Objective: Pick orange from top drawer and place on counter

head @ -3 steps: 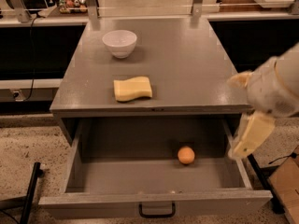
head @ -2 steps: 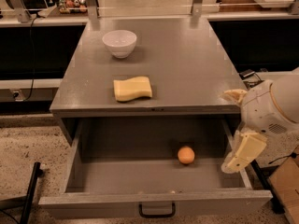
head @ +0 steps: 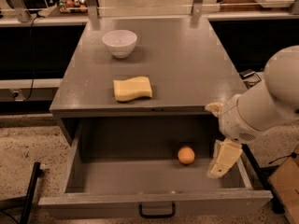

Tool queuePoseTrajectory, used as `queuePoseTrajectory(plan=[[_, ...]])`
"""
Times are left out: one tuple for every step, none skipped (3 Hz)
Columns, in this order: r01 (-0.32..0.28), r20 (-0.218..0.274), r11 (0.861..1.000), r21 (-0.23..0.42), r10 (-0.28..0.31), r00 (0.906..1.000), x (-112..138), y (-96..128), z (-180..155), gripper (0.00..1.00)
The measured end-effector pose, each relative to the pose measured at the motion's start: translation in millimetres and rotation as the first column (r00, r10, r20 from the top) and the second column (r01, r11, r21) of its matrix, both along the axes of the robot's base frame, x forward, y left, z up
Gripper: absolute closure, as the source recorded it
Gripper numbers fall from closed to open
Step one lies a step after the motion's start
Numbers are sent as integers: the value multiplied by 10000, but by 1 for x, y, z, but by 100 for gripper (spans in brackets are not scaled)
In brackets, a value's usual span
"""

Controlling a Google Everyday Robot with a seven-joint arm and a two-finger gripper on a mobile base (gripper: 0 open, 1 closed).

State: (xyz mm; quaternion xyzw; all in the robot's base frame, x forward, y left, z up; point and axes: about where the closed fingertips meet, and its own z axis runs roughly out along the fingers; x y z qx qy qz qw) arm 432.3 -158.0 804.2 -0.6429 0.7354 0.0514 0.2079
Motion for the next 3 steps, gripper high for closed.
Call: queuePoseTrajectory(plan=[[-169, -316, 9997, -153, 164, 9994, 4, 2, -34, 18], [-261, -587, 9996, -67, 257, 9979, 6, 2, -66, 40], [-186, -699, 9996, 216, 201, 9973, 11, -1, -90, 61]])
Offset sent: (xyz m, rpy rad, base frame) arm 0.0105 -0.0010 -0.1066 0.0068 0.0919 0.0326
